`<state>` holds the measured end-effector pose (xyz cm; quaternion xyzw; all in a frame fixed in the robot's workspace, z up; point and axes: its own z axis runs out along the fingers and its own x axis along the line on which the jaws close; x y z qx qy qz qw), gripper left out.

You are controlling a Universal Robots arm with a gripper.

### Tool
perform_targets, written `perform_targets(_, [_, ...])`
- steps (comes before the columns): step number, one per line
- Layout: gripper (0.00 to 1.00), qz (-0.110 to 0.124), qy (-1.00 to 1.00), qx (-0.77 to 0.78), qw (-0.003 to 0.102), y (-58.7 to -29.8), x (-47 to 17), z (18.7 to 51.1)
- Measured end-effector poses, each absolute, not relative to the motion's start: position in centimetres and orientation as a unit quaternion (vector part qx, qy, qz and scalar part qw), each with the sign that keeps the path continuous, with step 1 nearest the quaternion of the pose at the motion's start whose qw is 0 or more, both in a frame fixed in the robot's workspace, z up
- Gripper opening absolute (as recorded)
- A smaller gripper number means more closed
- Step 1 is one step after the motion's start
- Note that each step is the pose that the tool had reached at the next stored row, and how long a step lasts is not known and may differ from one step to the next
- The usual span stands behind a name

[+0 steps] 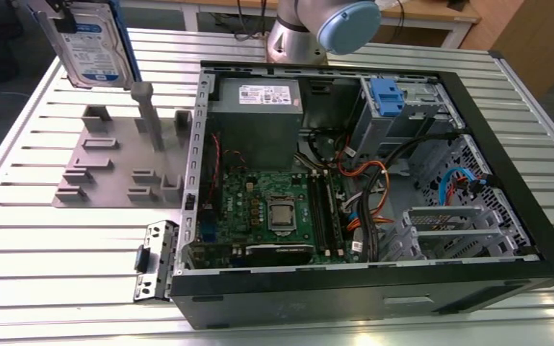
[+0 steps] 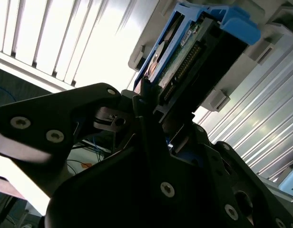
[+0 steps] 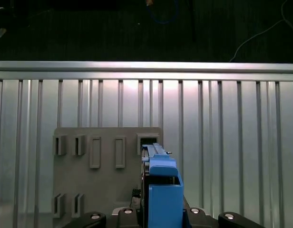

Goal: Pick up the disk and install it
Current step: 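Pick up the disk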

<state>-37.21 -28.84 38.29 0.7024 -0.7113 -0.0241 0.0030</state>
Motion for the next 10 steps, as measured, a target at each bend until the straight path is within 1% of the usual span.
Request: perform_targets(10, [0.36,-0.024,-0.711,0.702,0.003,-28.8,-37.2,39.6])
